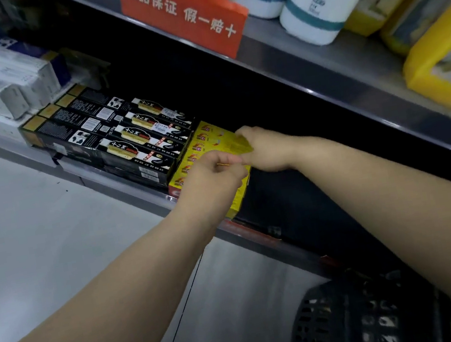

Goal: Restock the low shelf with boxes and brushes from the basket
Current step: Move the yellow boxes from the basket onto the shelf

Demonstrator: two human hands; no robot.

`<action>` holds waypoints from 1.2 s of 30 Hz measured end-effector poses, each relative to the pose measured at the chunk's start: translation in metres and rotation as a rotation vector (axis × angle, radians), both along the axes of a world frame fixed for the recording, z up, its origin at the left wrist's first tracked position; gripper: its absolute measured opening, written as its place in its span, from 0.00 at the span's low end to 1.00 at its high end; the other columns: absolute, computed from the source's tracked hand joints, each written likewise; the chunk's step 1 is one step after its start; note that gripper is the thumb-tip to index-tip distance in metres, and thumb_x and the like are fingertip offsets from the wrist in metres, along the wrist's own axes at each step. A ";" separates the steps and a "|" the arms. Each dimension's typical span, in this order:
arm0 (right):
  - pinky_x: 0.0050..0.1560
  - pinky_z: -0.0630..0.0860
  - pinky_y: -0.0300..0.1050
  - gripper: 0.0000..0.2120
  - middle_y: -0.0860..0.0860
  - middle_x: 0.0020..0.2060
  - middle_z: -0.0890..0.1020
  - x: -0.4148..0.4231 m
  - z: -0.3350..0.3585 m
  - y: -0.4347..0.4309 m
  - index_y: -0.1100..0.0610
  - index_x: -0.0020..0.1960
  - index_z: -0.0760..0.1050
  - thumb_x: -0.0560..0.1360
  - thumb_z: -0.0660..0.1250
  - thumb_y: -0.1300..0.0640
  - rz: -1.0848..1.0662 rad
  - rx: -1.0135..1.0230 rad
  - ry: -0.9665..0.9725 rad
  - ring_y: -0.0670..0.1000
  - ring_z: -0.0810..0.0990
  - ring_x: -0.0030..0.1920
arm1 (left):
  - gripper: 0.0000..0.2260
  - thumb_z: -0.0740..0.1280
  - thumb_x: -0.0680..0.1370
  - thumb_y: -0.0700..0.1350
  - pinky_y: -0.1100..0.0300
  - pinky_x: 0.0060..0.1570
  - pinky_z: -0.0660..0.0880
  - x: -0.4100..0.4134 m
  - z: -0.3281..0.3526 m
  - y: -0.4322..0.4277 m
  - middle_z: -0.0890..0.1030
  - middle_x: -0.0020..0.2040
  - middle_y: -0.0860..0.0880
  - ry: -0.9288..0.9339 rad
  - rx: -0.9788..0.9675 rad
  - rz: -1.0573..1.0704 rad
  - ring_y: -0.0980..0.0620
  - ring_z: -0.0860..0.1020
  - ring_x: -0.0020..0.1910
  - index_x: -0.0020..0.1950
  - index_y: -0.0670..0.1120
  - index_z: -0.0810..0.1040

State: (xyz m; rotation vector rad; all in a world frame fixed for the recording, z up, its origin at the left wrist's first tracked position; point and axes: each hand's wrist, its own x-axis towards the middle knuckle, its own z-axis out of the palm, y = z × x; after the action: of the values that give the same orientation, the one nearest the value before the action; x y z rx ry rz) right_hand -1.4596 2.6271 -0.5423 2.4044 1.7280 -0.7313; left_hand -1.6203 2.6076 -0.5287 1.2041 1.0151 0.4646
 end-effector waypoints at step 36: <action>0.70 0.61 0.51 0.36 0.59 0.73 0.56 0.031 0.024 -0.487 0.61 0.76 0.44 0.77 0.62 0.55 -0.524 -0.331 -0.285 0.61 0.59 0.72 | 0.05 0.63 0.77 0.50 0.56 0.53 0.75 0.083 0.037 -0.277 0.78 0.46 0.63 0.182 0.727 -1.341 0.63 0.77 0.49 0.52 0.58 0.75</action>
State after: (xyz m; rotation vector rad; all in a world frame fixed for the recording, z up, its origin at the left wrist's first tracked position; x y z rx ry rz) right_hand -1.4283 2.1405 -0.5184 2.5700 0.8036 -0.6165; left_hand -1.5369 2.3310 -0.4913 2.2782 -0.0298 -0.4040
